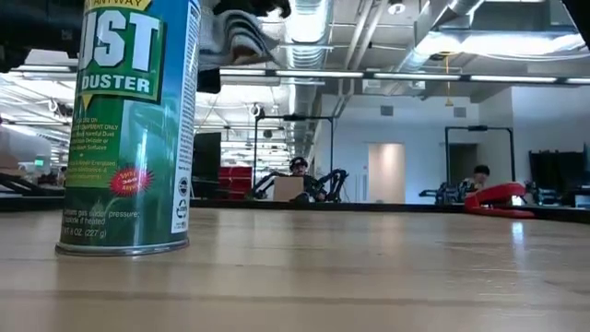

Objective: Apply microfiber cloth
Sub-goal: Wipe the front of the cellphone with the microfiber cloth

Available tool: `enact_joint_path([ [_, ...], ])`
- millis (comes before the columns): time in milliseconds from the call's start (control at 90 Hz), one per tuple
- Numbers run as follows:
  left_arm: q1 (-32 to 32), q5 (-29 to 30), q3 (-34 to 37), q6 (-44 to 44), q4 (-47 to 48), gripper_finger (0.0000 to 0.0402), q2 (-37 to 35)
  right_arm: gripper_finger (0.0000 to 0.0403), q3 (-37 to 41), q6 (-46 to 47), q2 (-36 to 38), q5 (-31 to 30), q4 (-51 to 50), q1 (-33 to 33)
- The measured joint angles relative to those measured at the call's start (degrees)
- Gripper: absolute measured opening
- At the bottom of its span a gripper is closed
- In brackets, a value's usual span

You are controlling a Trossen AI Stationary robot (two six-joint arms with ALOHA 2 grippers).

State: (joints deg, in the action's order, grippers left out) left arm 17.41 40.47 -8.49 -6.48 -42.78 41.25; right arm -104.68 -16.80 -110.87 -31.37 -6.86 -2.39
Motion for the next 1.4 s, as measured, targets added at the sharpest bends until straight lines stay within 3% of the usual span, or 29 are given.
enact_joint_path([
  [89,0.05,-7.86,0.08,-0.34,3.14,0.0007,0.12,0.0000,1.10,-0.87,3.08,-5.43,-3.68,-0.66],
  [178,-0.59,-9.12,-0.02,0.42,4.45,0.0007,-0.13,0.0000,4.85,-0.95,7.58,-6.39,-5.06,-0.43],
  [433,-6.51,-17.15,-3.09,2.00,17.20,0.0007,-0.61,0.0000,27.92,5.33,27.98,-6.20,-2.68,1.17],
  [756,-14.62,-27.34,-5.70,2.87,21.48,0.0007,-0.61,0.0000,54.11,26.50,48.62,-17.38,-11.37,8.66],
  [1044,-15.97,-29.86,-5.70,3.87,21.46,0.0007,-0.63,0.0000,70.46,51.07,51.51,-12.72,-18.90,12.23],
  [1256,-15.98,-29.77,-5.70,3.73,21.57,0.0007,-0.63,0.0000,80.68,61.81,51.58,-11.57,-14.31,12.18],
  [1400,-16.00,-29.74,-5.68,3.32,22.07,0.0007,-0.63,0.0000,87.23,65.33,51.56,-7.95,-3.95,12.50],
])
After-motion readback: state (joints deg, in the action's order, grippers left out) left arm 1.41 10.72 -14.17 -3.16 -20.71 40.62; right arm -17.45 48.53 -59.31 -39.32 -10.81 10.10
